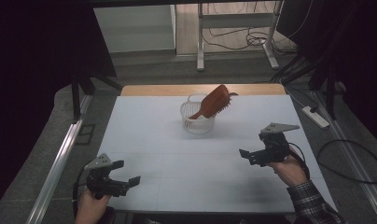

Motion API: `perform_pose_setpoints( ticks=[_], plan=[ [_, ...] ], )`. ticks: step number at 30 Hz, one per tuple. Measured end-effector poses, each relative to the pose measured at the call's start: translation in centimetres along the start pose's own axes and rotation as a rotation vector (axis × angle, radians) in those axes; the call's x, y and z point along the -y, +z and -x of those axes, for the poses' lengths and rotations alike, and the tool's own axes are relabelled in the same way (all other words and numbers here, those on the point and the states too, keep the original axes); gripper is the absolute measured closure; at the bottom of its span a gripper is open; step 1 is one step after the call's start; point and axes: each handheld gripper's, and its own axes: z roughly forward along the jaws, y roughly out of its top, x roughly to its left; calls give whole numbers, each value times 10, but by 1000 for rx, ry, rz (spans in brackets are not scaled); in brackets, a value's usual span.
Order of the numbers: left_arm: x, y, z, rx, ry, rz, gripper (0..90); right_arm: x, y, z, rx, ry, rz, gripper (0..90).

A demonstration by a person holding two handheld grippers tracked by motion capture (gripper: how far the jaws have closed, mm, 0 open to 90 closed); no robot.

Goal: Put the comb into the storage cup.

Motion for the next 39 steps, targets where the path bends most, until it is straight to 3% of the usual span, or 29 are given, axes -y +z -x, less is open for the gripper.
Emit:
perform_pose_setpoints(
  ticks=[39],
  plan=[
    [0, 0, 0, -3, -2, -1, 10, 31, -26, 11, 44, 43, -26, 0]
  ],
)
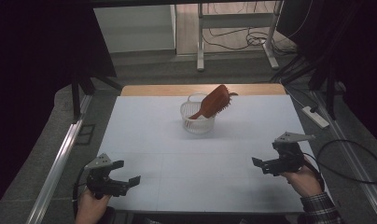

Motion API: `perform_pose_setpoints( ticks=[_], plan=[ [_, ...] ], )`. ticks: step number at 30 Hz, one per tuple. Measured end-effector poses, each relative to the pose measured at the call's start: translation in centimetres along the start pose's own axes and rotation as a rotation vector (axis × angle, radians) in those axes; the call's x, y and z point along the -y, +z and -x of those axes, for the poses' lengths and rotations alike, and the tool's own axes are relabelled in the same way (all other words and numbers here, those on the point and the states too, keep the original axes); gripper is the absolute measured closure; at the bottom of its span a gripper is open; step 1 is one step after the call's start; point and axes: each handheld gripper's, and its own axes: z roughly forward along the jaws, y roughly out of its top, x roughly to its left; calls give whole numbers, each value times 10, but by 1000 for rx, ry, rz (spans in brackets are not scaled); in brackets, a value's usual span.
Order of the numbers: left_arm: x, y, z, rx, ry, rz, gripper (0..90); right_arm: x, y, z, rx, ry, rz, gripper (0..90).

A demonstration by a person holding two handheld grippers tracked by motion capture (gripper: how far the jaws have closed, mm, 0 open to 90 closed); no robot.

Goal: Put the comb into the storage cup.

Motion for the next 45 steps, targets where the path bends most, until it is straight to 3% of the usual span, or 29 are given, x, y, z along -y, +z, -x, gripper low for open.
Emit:
perform_pose_setpoints(
  ticks=[30, 45],
  plan=[
    [0, 0, 0, -2, 0, -3, 10, 25, -21, 14, 50, 42, -13, 0],
    [0, 0, 0, -3, 1, -3, 10, 38, -31, 17, 103, 49, -24, 0]
  ],
)
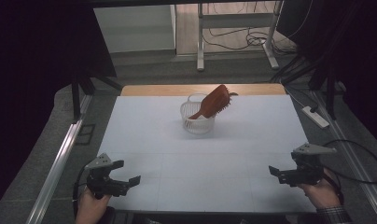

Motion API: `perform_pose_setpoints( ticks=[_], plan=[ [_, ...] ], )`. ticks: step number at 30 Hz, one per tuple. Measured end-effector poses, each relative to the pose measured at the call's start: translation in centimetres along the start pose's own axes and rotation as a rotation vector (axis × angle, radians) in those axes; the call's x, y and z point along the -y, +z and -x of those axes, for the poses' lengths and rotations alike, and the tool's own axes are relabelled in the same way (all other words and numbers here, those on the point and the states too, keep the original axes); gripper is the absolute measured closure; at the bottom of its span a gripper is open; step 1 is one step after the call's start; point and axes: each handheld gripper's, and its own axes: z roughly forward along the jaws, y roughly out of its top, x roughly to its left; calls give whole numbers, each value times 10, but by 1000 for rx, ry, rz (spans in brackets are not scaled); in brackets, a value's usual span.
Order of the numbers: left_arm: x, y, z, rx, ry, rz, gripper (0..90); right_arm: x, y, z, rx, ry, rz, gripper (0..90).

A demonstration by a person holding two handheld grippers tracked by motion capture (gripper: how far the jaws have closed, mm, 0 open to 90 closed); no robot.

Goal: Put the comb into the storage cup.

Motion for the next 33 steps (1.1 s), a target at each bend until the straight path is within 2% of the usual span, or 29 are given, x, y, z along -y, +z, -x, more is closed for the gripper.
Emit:
perform_pose_setpoints(
  ticks=[26, 30, 33],
  plan=[
    [0, 0, 0, -6, 0, 2, 9, 22, -13, 6, 67, 36, -29, 0],
    [0, 0, 1, -16, 5, 2, 5, 25, -14, 8, 78, 43, -44, 0],
    [0, 0, 2, -38, 16, -2, 3, 27, -15, 8, 84, 48, -50, 0]
  ],
)
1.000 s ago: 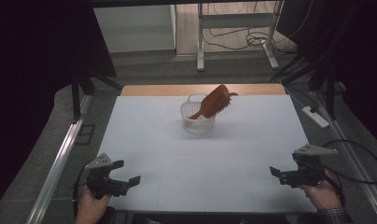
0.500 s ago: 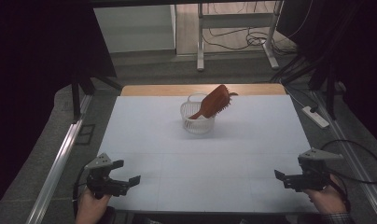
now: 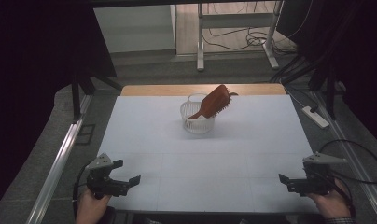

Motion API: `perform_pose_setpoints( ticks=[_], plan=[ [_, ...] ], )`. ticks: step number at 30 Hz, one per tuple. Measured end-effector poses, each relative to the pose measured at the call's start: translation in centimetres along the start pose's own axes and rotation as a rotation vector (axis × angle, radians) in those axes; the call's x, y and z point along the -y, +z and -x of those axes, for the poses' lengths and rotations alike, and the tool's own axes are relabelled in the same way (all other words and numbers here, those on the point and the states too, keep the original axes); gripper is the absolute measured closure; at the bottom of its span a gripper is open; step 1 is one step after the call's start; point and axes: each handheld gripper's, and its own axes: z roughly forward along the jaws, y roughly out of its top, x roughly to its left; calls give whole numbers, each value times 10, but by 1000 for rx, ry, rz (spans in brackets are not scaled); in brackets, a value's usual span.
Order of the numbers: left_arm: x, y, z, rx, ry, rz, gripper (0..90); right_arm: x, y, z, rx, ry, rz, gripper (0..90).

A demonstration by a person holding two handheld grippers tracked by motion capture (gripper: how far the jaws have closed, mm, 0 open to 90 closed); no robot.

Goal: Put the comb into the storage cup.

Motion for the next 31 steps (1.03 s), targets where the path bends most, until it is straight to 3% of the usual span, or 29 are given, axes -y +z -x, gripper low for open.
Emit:
perform_pose_setpoints(
  ticks=[16, 31],
  plan=[
    [0, 0, 1, -19, 7, -12, 1, 5, -5, 2, 14, 11, -16, 0],
    [-1, 1, 0, -13, -3, -15, 1, 6, -4, 3, 17, 9, -63, 0]
  ],
)
